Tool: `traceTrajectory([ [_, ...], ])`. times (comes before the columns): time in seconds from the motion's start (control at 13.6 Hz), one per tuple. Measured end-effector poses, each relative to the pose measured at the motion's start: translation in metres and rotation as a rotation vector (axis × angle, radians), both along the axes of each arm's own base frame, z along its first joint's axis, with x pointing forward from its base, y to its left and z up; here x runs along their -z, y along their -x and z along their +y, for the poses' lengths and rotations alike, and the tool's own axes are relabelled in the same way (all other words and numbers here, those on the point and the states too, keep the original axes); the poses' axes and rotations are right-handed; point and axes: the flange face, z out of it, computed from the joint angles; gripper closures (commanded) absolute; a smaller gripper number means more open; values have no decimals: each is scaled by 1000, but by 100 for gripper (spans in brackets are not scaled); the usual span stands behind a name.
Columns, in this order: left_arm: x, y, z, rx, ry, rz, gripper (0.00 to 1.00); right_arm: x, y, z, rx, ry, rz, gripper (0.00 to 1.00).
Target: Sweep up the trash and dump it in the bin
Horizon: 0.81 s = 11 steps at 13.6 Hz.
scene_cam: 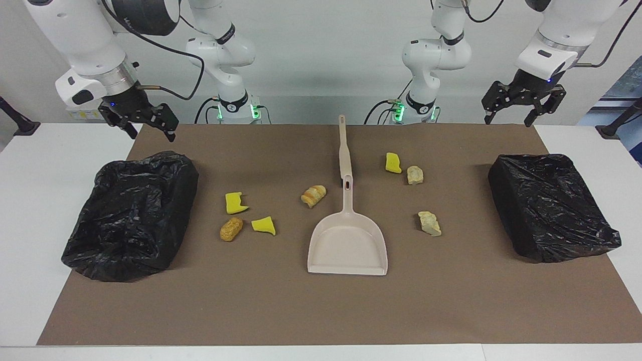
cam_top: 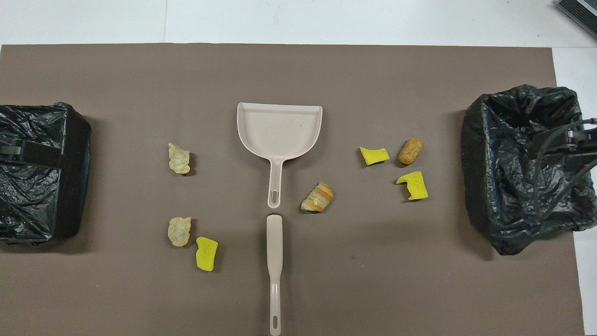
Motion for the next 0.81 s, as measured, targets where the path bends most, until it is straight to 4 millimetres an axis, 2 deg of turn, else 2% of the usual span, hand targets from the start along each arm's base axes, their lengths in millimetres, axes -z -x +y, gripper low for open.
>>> traceTrajectory([
  [0.81, -2, 0, 1, -2, 0, -4, 0, -2, 3, 3, 40, 1, -4, 0],
])
